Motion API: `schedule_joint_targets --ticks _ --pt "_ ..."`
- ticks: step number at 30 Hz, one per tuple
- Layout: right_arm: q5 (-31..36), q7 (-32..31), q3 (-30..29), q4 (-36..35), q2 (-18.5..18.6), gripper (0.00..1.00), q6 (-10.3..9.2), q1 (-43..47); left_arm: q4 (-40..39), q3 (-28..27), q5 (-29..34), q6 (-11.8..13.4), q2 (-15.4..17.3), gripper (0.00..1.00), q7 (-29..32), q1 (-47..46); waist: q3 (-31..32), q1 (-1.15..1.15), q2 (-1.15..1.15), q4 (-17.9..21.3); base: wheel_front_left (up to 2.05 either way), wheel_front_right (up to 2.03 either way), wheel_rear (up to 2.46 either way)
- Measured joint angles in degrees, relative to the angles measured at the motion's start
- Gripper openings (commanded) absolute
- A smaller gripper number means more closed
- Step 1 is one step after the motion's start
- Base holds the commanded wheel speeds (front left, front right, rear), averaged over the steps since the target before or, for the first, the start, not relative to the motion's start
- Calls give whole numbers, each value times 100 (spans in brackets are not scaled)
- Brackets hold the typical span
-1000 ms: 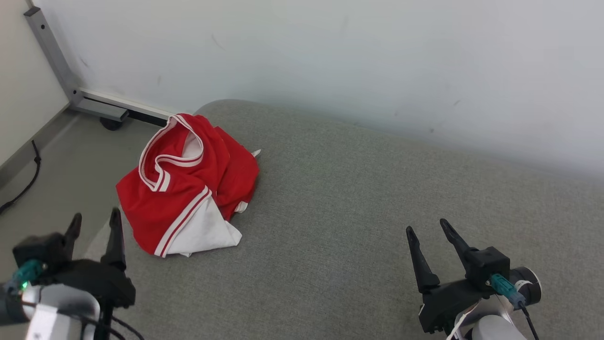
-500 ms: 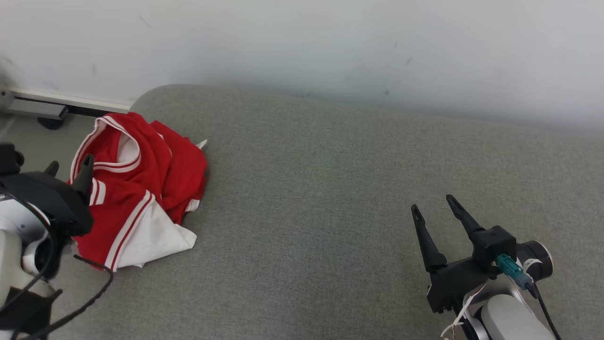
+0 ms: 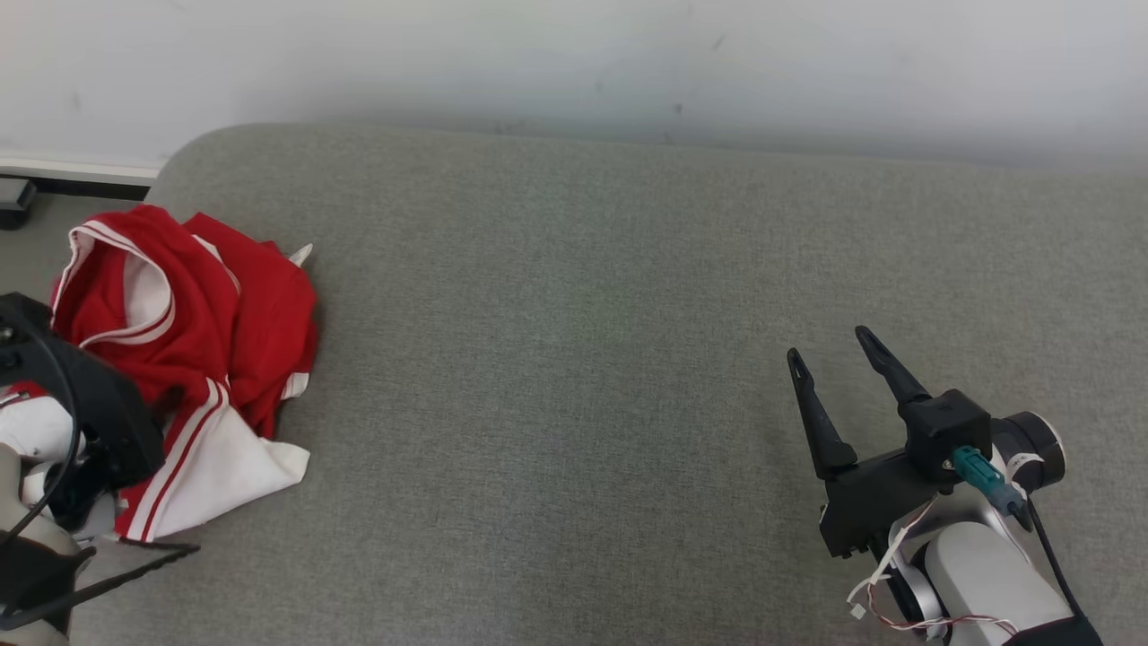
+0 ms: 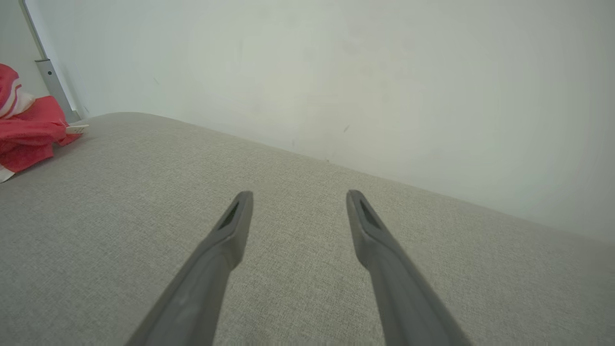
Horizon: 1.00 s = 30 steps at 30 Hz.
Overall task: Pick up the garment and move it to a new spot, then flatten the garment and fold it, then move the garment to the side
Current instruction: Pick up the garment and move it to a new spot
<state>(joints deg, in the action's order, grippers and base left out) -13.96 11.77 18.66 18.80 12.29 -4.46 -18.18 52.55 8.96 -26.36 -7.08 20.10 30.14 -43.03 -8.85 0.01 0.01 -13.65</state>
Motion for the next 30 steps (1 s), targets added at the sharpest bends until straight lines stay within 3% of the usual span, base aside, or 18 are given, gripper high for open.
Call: schedule_joint_targets --ticks 4,5,6,7,16,30 --pt "3 -20 -23 -38 55 100 0 0 212 146 22 -1 5 100 245 -115 -102 0 0 58 0 0 0" --pt "3 -21 -24 -40 56 100 0 0 245 171 23 -1 -7 82 265 -147 -121 0 0 65 0 0 0" --pt "3 -26 -24 -41 56 100 0 0 272 209 35 -2 -14 24 276 -185 -135 0 0 69 0 0 0" --pt "4 -30 -24 -41 56 100 0 -1 287 258 57 -4 -18 3 324 -217 -146 0 0 69 0 0 0" --pt "5 -69 -11 -32 38 100 -8 -35 385 531 87 -7 -33 0 344 -502 -160 -1 0 -6 0 0 0" --pt "-66 -9 -25 328 -182 100 -7 -134 -601 1255 -275 -5 -105 0 -783 -918 216 -1 0 83 0 0 0"
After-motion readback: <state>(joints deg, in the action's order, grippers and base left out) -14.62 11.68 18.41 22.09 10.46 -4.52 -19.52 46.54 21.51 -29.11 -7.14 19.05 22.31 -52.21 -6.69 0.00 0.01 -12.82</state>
